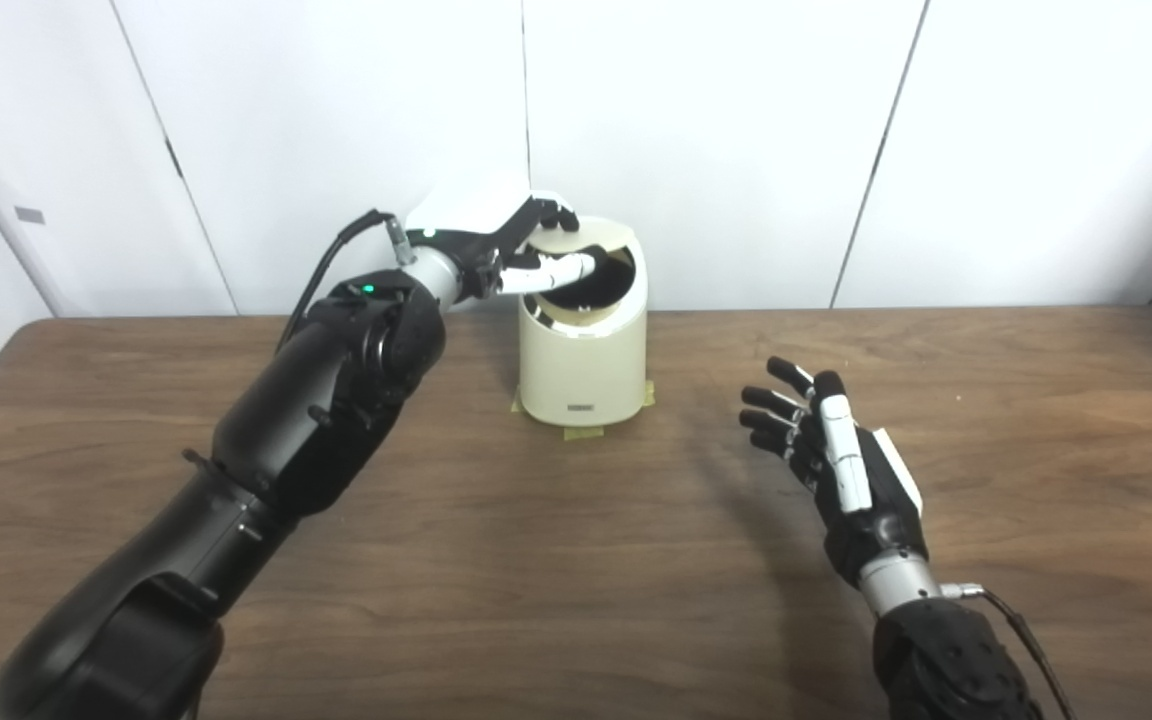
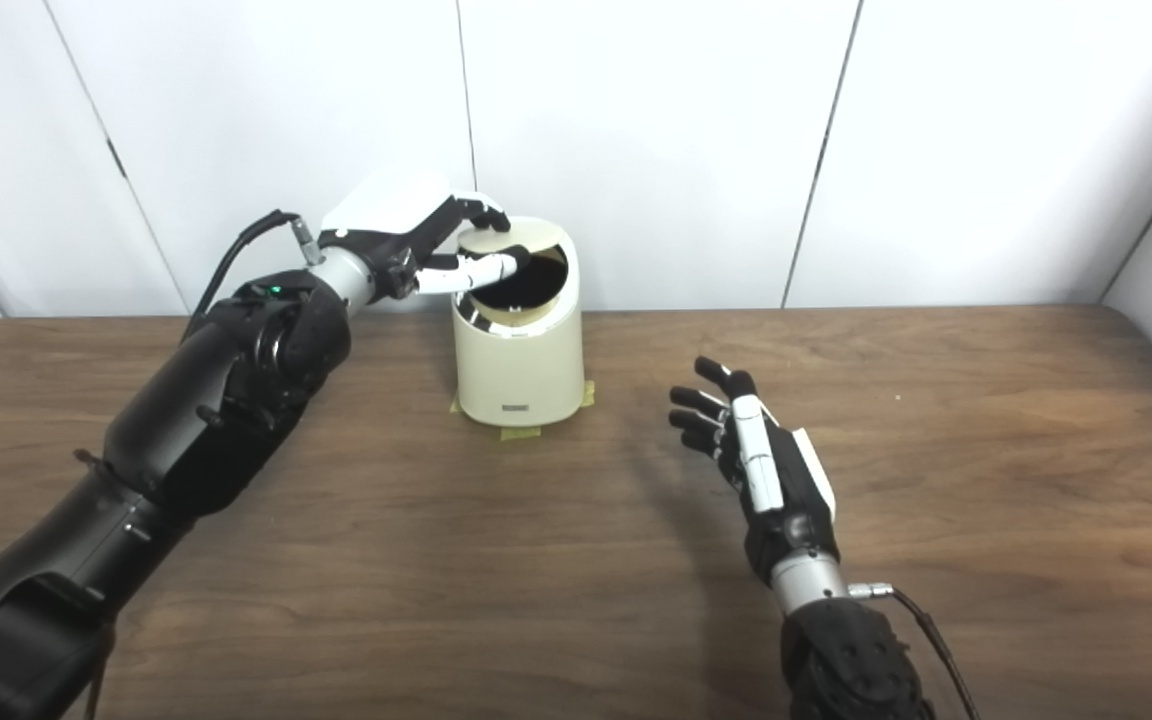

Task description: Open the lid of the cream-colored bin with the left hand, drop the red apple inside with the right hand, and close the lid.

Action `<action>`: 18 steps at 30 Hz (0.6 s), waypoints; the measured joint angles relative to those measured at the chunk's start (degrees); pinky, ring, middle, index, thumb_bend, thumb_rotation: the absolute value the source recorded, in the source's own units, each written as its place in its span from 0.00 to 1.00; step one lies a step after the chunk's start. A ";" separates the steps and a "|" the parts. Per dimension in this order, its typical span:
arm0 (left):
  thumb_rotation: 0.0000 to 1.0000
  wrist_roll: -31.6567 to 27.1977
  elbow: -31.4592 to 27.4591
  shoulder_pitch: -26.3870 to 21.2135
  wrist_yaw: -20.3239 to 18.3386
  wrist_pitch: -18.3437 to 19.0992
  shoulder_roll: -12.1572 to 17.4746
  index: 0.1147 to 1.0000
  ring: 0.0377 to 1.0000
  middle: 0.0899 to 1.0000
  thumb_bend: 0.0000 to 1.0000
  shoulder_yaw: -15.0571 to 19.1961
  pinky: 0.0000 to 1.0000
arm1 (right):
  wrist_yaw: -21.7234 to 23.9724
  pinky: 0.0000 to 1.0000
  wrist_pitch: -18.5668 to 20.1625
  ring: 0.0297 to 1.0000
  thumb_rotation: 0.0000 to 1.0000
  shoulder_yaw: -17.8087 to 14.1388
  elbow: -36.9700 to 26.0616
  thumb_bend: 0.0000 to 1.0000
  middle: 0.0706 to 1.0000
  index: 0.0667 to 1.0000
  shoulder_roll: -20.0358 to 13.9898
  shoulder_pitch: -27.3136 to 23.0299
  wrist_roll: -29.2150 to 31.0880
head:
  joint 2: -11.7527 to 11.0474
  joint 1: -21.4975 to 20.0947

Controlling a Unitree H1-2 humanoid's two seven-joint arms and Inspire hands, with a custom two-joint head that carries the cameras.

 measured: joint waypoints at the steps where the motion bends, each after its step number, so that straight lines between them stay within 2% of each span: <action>1: 0.89 0.83 -0.10 0.00 -0.26 -0.61 0.15 0.77 0.86 0.79 0.51 -0.30 1.00 | 0.00 0.80 0.00 0.74 1.00 0.02 0.00 0.52 0.74 0.85 -0.03 0.00 0.00 | 0.00 0.00; 18: 0.87 8.40 -2.93 1.51 -5.16 -5.68 0.32 0.77 0.86 0.79 0.49 -1.06 1.00 | -0.07 0.79 1.25 0.71 1.00 0.70 -0.02 0.50 0.70 0.85 -0.56 -0.01 -1.42 | 0.88 -0.35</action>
